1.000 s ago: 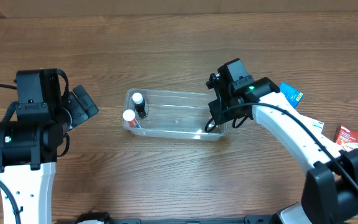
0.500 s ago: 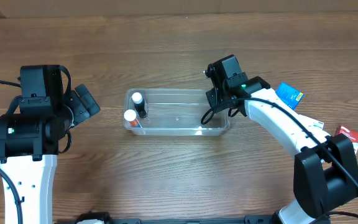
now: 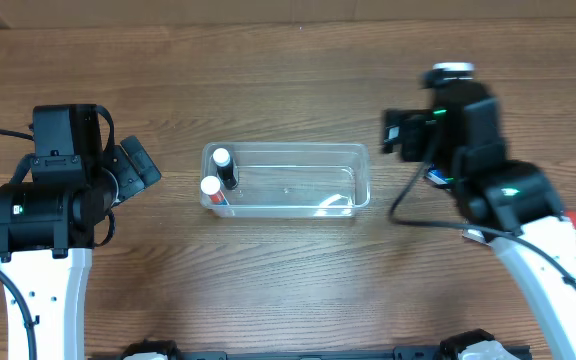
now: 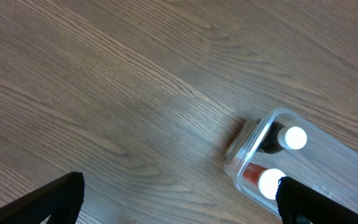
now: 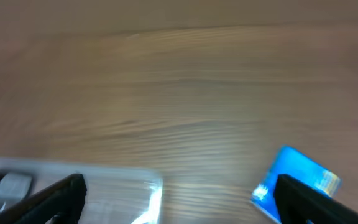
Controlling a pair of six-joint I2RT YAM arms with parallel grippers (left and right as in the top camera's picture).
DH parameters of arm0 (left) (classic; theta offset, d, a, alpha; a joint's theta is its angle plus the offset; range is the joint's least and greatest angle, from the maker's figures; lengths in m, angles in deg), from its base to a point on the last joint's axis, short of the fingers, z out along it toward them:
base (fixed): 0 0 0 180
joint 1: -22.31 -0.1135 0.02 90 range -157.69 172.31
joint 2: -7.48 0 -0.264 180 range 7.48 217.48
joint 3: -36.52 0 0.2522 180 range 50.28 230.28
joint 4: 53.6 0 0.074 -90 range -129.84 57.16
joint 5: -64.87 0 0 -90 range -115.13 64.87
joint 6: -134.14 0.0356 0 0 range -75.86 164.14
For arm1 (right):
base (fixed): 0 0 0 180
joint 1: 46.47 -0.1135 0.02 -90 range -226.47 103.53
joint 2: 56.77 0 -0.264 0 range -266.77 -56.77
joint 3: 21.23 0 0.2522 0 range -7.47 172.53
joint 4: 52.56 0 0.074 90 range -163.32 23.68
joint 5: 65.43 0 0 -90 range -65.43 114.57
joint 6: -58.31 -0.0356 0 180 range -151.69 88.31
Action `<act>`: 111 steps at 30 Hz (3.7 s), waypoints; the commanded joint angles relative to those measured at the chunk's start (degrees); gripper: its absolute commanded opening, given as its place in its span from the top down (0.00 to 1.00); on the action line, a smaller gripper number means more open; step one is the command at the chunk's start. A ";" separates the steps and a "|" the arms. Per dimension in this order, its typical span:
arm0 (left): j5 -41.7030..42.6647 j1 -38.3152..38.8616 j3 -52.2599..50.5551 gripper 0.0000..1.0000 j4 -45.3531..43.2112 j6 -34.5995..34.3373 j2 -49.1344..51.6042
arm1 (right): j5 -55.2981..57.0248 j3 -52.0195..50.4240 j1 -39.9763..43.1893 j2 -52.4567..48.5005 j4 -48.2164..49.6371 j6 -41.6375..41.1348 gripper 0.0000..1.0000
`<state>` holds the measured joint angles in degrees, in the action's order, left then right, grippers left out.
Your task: Pack container
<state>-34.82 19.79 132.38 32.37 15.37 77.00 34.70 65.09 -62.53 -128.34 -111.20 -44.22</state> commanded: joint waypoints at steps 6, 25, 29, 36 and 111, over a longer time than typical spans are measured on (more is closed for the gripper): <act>0.31 -0.31 0.26 0.00 -0.09 0.48 0.13 | -12.15 4.00 25.09 -17.68 -7.30 -9.29 0.00; 0.31 -0.31 0.22 0.00 -0.04 0.48 0.13 | -4.83 3.98 25.14 -38.80 -4.26 -8.46 0.00; 0.31 -0.31 0.22 0.00 -0.07 0.48 0.13 | -5.09 3.98 25.11 -40.76 -3.15 -7.26 0.00; 0.31 -0.31 0.22 0.00 -0.26 0.48 0.13 | -8.39 3.98 25.11 -40.74 -2.25 -5.42 0.00; 0.28 -0.31 0.22 0.00 1.42 0.50 0.13 | -9.79 8.85 -12.92 -35.39 -10.05 -7.67 0.21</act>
<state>-34.78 19.79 132.38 33.81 15.37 77.04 24.56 74.22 -76.65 -163.55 -121.39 -51.83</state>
